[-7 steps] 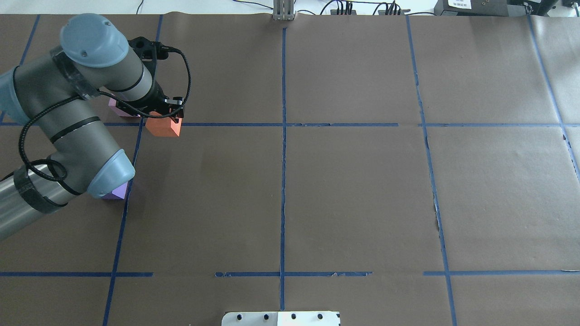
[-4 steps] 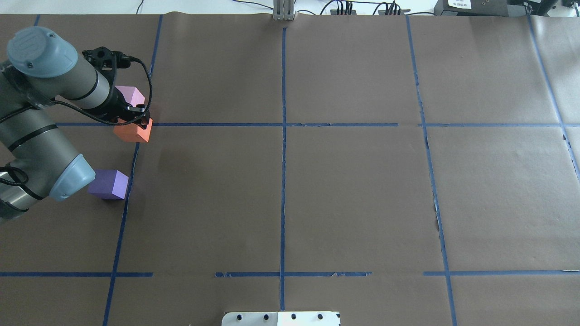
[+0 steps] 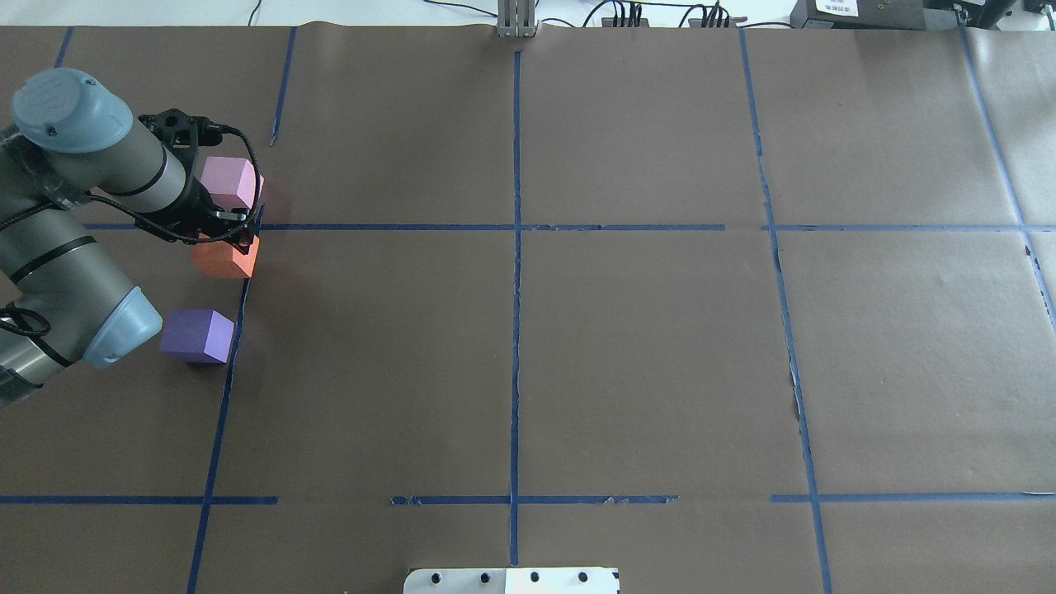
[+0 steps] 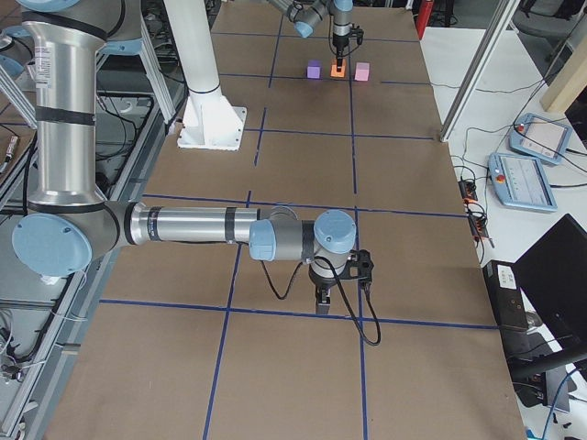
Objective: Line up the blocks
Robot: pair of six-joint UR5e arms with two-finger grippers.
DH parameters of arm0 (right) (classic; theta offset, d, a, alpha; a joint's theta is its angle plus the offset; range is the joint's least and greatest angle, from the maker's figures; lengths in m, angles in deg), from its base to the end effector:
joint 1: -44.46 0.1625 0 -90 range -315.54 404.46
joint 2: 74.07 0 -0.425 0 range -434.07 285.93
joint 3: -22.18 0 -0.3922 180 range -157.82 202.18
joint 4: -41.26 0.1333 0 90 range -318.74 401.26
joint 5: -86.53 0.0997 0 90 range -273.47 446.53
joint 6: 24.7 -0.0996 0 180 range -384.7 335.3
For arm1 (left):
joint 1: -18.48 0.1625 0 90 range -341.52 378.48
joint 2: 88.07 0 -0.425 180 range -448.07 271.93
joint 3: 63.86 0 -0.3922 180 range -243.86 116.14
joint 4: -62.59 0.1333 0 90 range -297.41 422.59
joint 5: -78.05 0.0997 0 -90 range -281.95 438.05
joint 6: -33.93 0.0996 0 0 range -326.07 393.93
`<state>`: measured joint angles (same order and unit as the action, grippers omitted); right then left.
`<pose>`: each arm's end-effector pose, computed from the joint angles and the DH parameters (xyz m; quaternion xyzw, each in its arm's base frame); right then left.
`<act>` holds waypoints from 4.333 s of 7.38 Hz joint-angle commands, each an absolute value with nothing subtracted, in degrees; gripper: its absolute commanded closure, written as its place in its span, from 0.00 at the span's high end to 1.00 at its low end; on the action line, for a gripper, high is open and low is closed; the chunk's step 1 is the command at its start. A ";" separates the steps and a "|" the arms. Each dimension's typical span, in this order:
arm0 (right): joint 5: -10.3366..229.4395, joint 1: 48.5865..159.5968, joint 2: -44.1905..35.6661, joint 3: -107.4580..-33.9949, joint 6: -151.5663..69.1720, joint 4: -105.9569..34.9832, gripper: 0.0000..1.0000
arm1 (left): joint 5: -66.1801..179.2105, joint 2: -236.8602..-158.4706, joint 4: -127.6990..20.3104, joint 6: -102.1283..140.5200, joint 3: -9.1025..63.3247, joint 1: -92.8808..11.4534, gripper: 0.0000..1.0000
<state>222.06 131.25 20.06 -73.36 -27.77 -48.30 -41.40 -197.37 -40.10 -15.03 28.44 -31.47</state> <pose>0.0362 -0.4661 0.6433 -0.0063 -0.3871 -0.0074 0.9220 0.3449 -0.5414 0.4347 0.0331 0.3731 0.0029 0.9272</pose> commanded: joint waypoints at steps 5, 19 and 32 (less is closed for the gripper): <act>222.06 131.21 20.06 -73.36 -27.77 -48.30 1.00 | -41.40 -197.41 -40.16 -11.95 25.79 -32.93 0.00; 222.06 131.21 20.06 -73.36 -27.77 -48.30 1.00 | -41.92 -195.91 -32.53 7.38 36.77 -46.06 1.00; 222.06 131.30 20.06 -73.36 -27.77 -48.30 1.00 | -53.52 -183.43 -26.45 41.92 22.19 -69.76 1.00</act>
<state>222.06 131.30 20.06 -73.36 -27.77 -48.30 -53.26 -183.47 -26.81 41.93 22.09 -69.75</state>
